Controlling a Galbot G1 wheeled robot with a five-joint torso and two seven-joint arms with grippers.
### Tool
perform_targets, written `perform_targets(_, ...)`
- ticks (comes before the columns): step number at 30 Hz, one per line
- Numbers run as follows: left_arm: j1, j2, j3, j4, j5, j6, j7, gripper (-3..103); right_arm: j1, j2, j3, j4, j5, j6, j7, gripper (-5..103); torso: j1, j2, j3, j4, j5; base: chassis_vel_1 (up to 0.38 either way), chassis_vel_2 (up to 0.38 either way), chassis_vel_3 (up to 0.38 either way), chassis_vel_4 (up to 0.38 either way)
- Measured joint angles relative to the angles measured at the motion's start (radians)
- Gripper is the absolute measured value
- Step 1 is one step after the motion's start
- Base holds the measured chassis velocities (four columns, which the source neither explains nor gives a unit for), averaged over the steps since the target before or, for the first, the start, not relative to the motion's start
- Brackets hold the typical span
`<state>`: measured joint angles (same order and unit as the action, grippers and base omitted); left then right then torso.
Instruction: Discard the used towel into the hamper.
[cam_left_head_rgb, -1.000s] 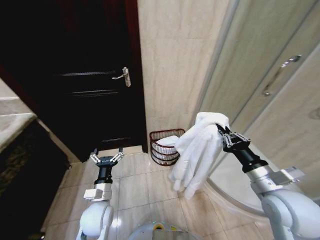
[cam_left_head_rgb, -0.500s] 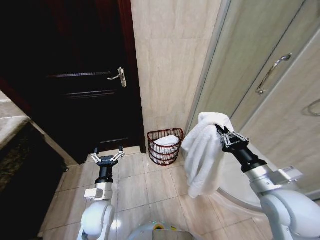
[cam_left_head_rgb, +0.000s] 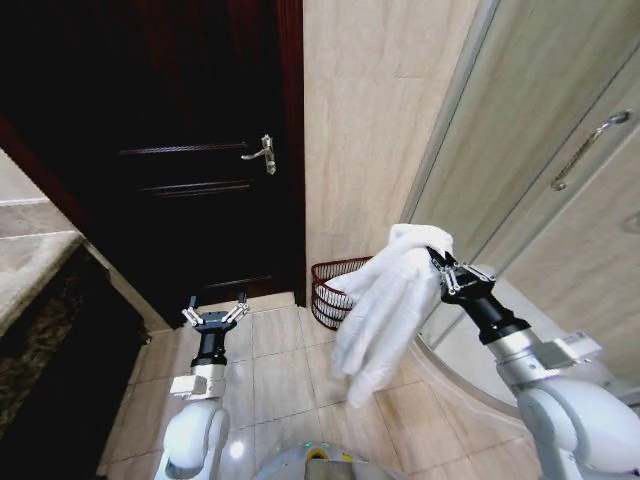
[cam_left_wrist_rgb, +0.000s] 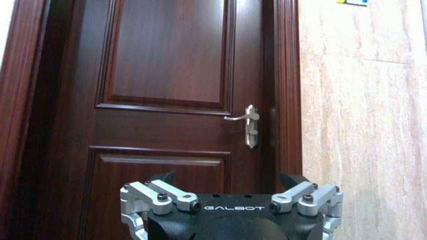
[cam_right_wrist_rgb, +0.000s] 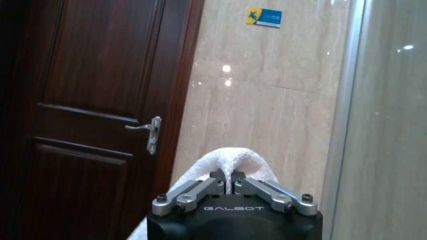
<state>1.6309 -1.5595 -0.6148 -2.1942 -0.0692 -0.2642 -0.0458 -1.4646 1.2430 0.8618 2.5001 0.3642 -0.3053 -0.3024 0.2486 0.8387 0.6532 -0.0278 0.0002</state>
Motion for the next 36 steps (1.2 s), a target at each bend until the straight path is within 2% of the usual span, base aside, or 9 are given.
perform_targets(6,-0.015,0.007,-0.001,0.026,-0.025,-0.024,-0.014,100,0.002,0.008,-0.019,0.000,-0.002,0.000,0.005,3,0.000,0.000,0.000,-0.0004,0.0002,-0.076,-0.069,0.001,0.001)
perform_targets(13,-0.015,0.010,-0.002,0.025,-0.026,0.012,-0.015,100,0.001,0.016,-0.029,0.000,-0.008,0.005,0.001,3,0.000,0.000,0.000,0.0002,-0.0003,0.000,0.000,0.000,0.000)
perform_targets(21,-0.035,0.020,-0.003,0.037,-0.028,0.017,-0.013,100,0.005,0.022,-0.038,0.000,-0.020,0.006,-0.001,3,0.020,0.044,0.024,0.0002,-0.0002,0.000,0.000,0.000,0.000)
perform_targets(27,-0.043,0.017,0.003,0.047,-0.030,-0.005,-0.005,100,0.003,0.019,-0.033,0.000,-0.019,0.015,-0.002,3,0.032,0.070,0.037,0.0002,-0.0002,0.000,0.000,0.000,0.000)
perform_targets(36,-0.030,0.015,-0.002,0.044,-0.036,-0.024,0.000,100,0.016,0.016,-0.038,-0.011,-0.037,0.018,-0.007,3,0.035,0.076,0.040,0.0003,-0.0002,0.000,0.000,0.000,0.000)
